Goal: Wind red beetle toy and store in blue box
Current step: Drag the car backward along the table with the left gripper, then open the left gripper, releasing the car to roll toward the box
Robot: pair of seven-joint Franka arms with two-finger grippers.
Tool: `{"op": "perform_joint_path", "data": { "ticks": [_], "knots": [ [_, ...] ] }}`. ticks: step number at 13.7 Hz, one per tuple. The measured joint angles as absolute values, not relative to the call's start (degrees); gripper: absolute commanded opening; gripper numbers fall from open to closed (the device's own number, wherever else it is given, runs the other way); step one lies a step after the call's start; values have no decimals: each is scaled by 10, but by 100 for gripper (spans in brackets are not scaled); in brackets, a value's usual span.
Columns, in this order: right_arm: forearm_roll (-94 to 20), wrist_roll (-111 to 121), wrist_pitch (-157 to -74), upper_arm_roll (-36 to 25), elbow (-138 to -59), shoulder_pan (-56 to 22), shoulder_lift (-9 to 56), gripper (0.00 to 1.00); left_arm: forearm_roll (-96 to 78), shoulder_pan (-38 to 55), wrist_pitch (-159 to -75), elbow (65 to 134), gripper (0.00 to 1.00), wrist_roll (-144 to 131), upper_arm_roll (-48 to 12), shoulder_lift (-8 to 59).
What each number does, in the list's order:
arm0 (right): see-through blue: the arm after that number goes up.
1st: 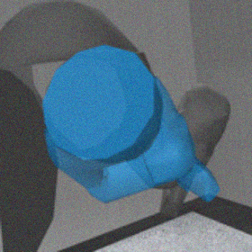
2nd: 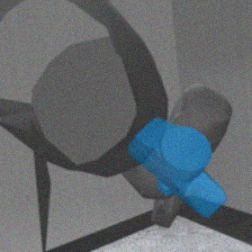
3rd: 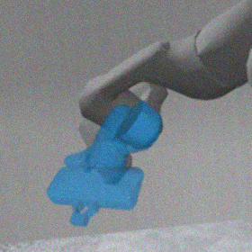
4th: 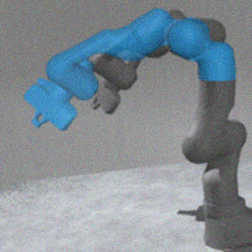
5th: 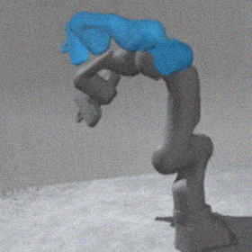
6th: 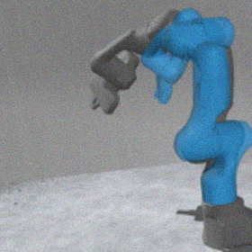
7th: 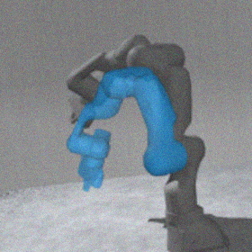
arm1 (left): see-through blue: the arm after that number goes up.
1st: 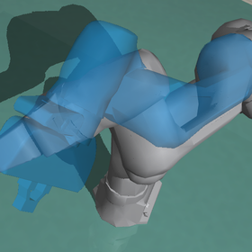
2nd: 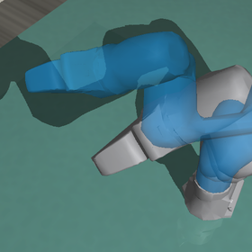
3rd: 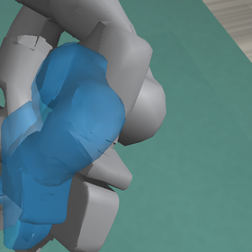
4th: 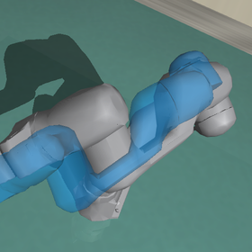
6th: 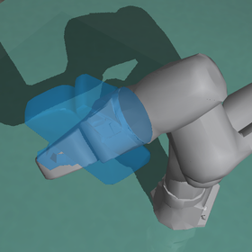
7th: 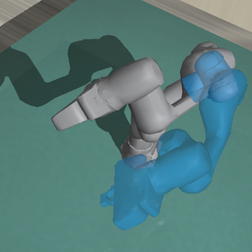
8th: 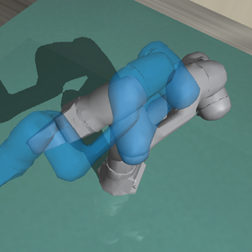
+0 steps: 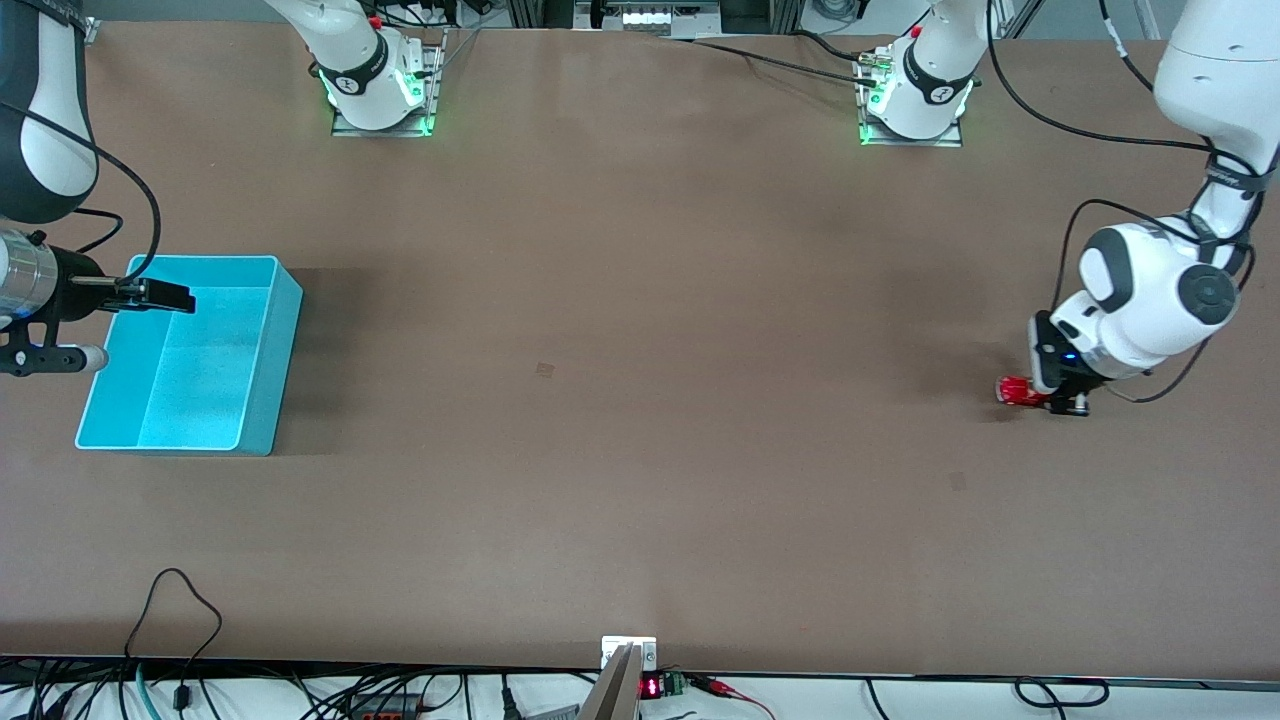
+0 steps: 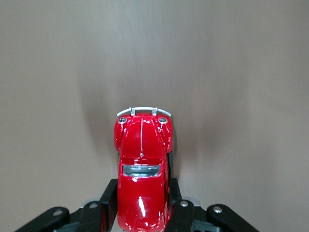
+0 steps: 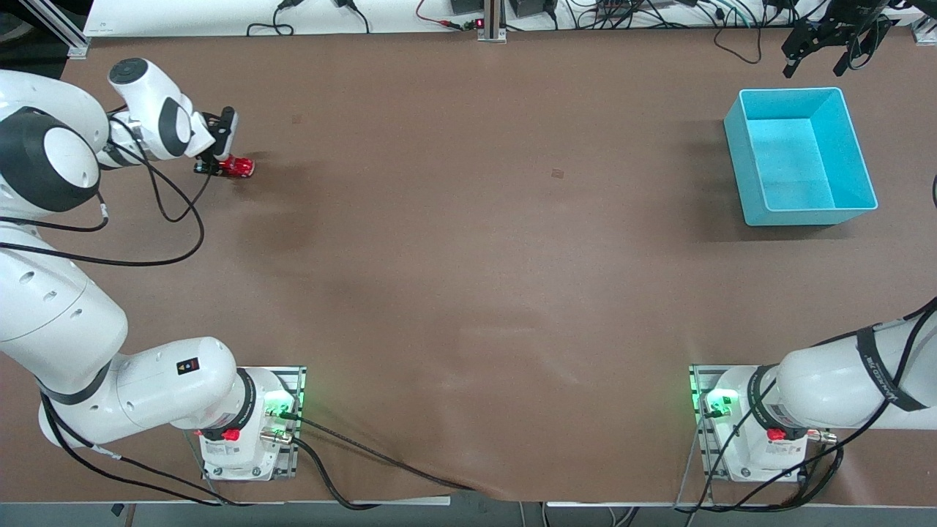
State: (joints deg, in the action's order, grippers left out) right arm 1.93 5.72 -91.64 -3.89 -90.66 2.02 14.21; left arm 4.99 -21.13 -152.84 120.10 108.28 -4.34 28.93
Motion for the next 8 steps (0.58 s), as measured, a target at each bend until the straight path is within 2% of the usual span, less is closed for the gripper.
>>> {"op": "perform_joint_path", "data": {
  "ticks": [1,2,3,5,8],
  "knots": [
    [19,57,-916,-39,-907,20,142,100,50,-225,-1529,1193,46,1105,-43,294],
    [19,57,-916,-39,-907,20,142,100,50,-238,-1529,1185,80,1126,-44,299],
    [19,57,-916,-39,-907,20,142,100,50,-248,-1529,1178,100,1141,-43,304],
    [18,57,-916,-39,-907,20,142,100,50,-259,-1519,1169,100,1155,-43,311],
    [17,57,-916,-39,-906,20,142,100,50,-259,-1439,1140,100,1159,-56,307]
  ]
}}
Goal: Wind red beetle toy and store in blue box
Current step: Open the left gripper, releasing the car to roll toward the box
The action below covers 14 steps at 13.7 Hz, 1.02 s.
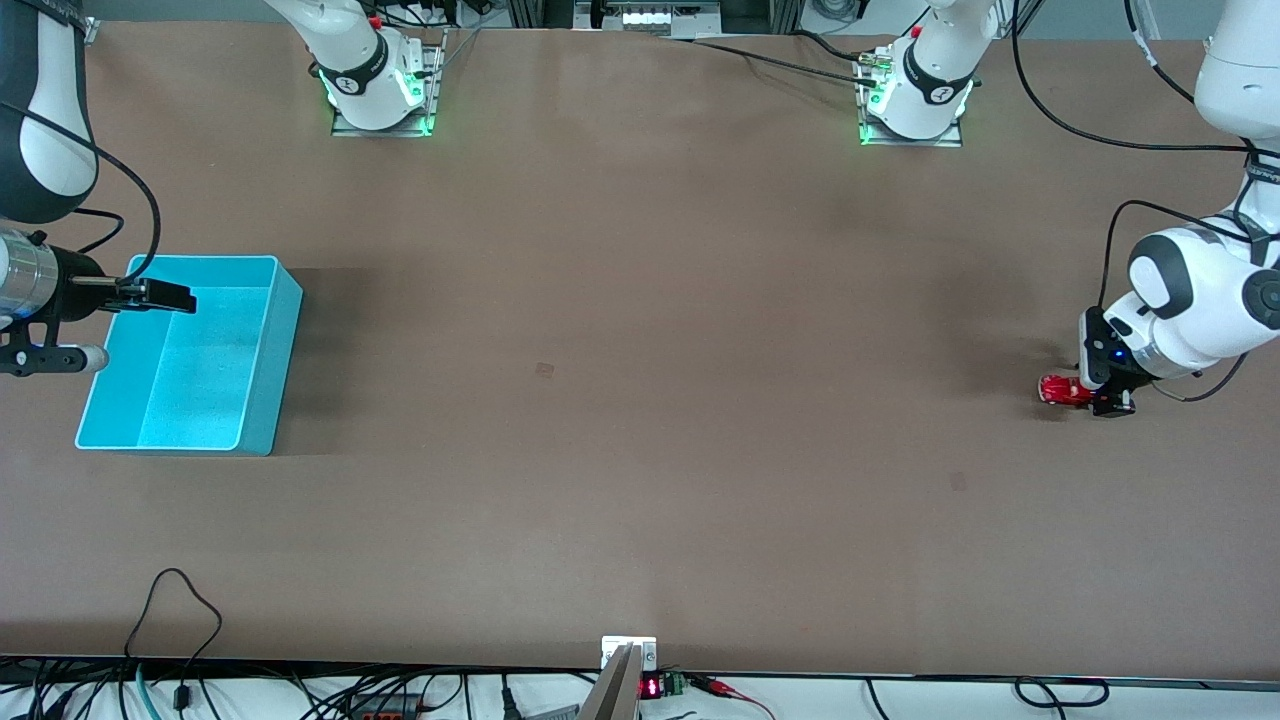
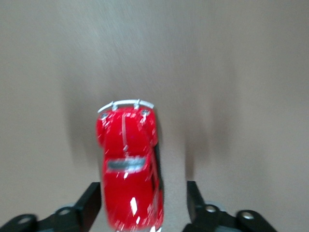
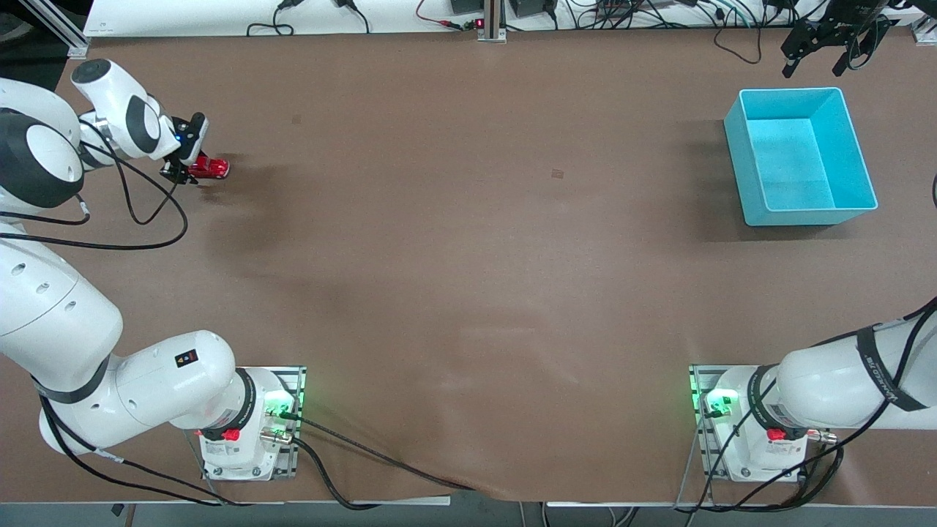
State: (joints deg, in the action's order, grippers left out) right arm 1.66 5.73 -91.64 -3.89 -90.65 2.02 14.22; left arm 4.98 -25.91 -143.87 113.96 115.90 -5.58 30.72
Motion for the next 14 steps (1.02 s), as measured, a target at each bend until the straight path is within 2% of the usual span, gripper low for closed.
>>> {"op": "perform_joint_path", "data": {
  "ticks": [3,5,14],
  "knots": [
    [17,57,-916,-39,-906,20,142,100,49,-256,-1304,1074,100,1146,-84,274],
    [17,57,-916,-39,-906,20,142,100,49,-253,-1248,1045,100,1122,-94,252],
    [16,57,-916,-39,-906,20,142,100,49,-179,-1217,1025,100,825,-121,192]
  ]
}}
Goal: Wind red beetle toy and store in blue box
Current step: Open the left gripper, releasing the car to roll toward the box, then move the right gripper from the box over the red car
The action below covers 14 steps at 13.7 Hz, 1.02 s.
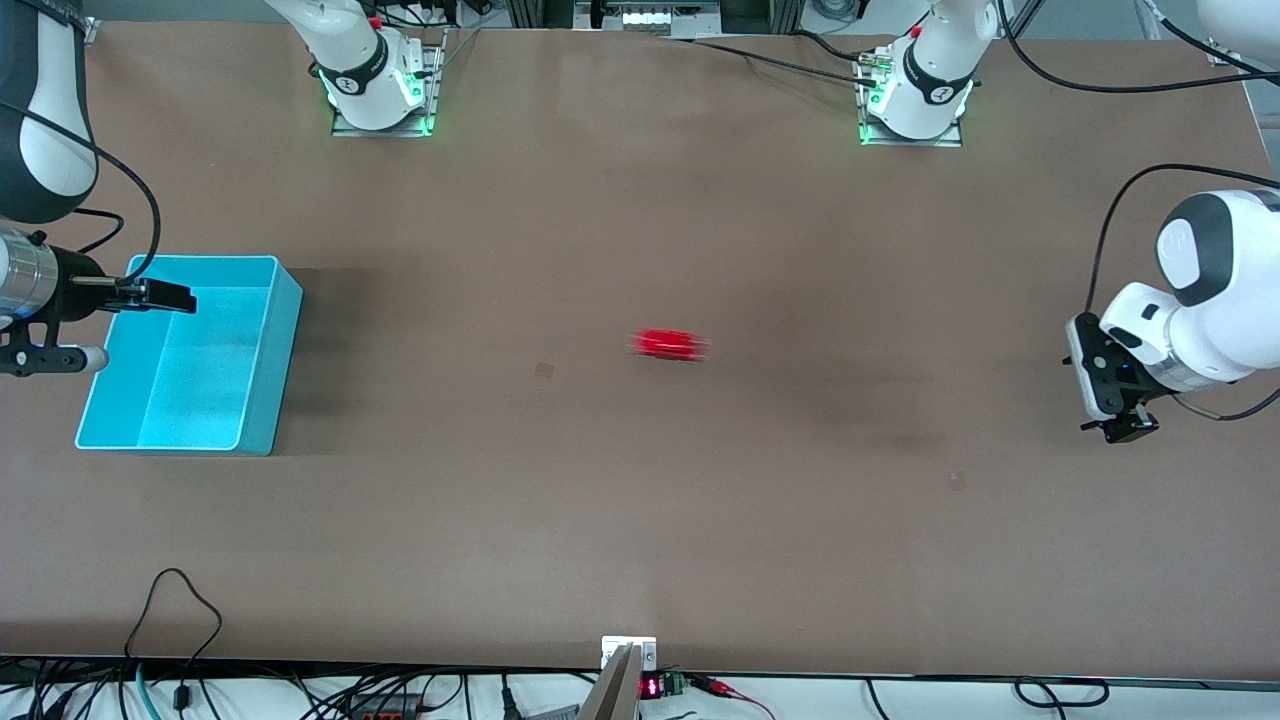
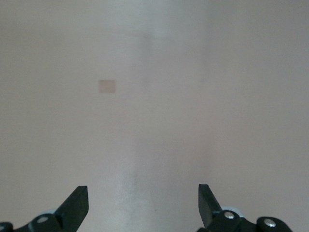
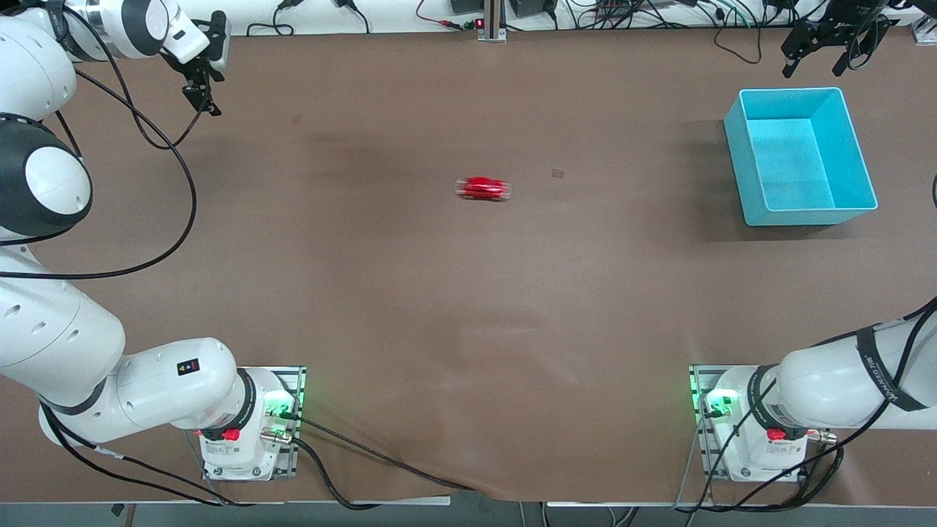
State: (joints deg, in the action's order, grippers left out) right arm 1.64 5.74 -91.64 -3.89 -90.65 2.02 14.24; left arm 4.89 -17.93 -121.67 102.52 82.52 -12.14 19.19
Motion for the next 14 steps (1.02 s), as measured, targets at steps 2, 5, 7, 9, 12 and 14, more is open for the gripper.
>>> {"op": "perform_joint_path", "data": {
  "ticks": [2,5,7,9,12,14],
  "knots": [
    [16,57,-916,-39,-906,20,142,100,49,-182,-1217,1008,100,753,-119,191],
    [16,57,-916,-39,-906,20,142,100,49,-187,-1216,974,100,677,-117,191],
    [16,57,-916,-39,-906,20,142,100,49,-188,-1216,959,100,636,-117,192],
    [16,57,-916,-39,-906,20,143,100,49,-188,-1215,950,100,581,-118,192],
    [16,57,-915,-39,-906,20,143,100,46,-179,-1166,909,100,415,-119,191],
    [9,58,-915,-39,-906,20,145,100,42,-159,-1121,869,100,274,-119,188]
  ]
}}
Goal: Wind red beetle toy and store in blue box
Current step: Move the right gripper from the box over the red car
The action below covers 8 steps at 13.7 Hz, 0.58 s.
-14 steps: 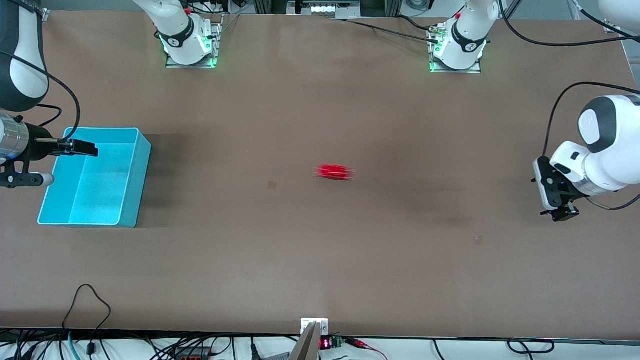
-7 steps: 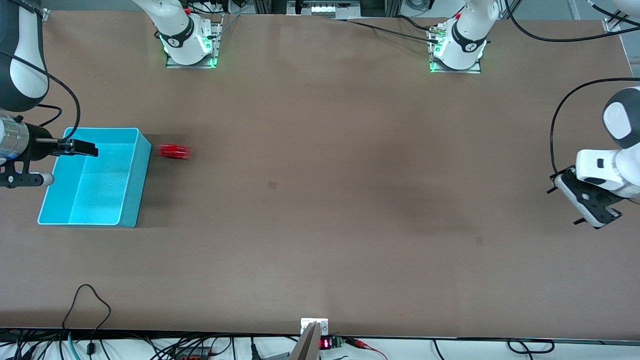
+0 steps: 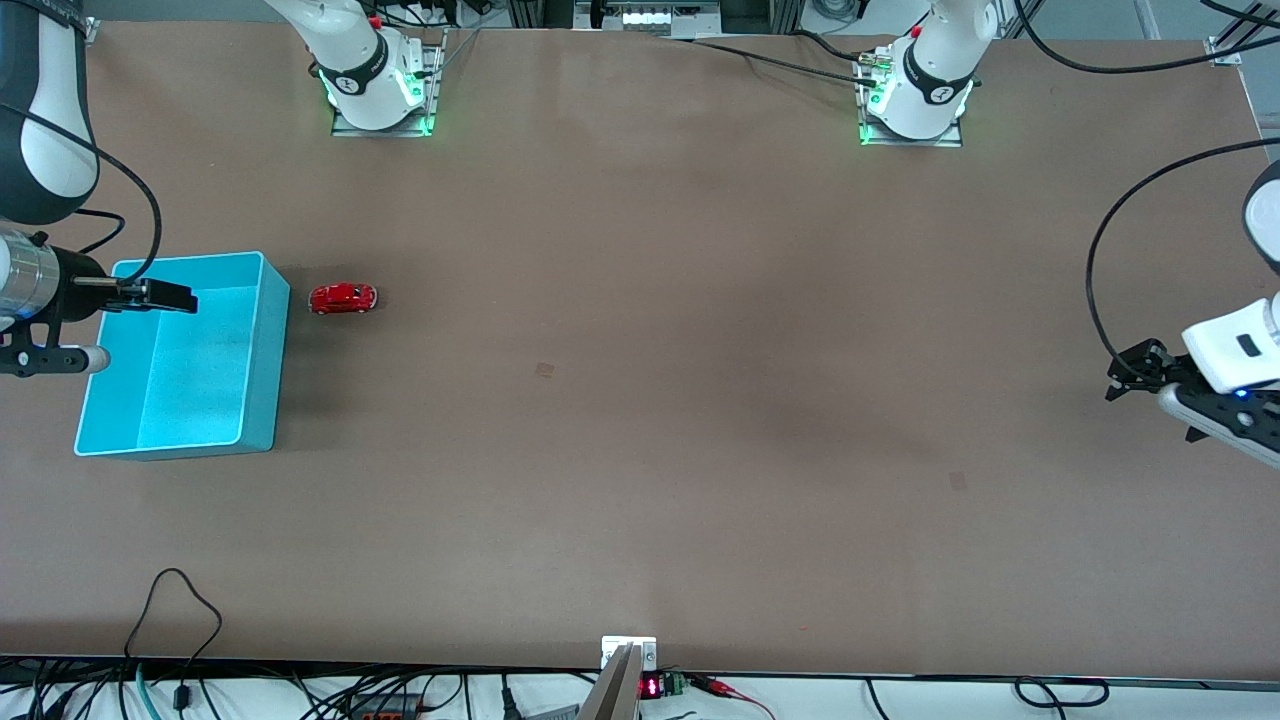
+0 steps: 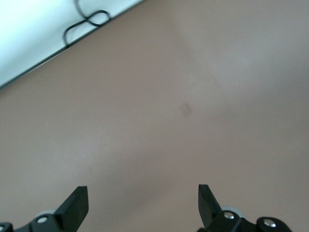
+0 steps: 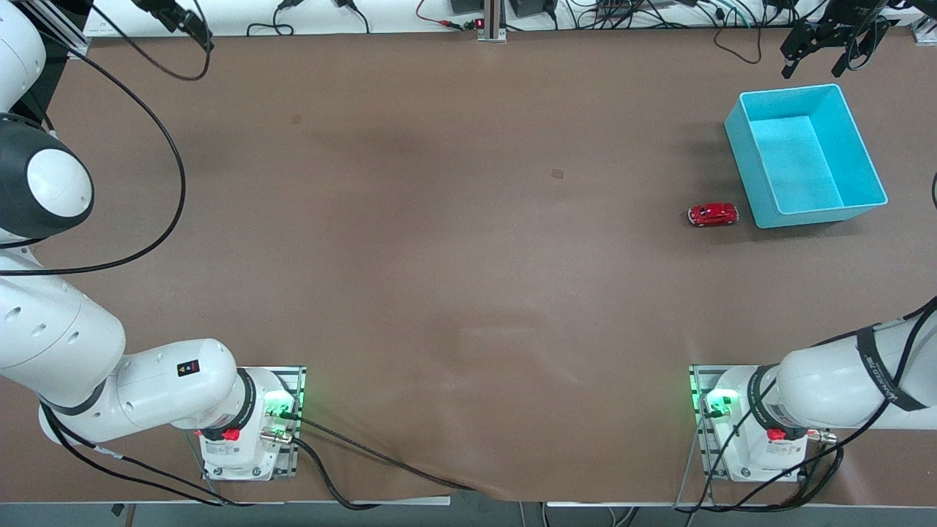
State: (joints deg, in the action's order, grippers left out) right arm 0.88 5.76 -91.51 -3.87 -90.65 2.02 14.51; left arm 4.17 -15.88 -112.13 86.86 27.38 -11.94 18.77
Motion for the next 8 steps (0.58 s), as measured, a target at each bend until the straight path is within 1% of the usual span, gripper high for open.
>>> {"op": "perform_joint_path", "data": {
  "ticks": [4,6,8],
  "knots": [
    [-39,63,-917,-37,-911,19,159,100,40,-106,-1033,807,100,76,-111,167],
    [-42,64,-926,-35,-921,15,169,100,22,-71,-992,787,100,36,-74,153],
    [-42,65,-940,-34,-942,13,172,100,-5,-36,-966,780,100,14,-26,136]
  ]
}}
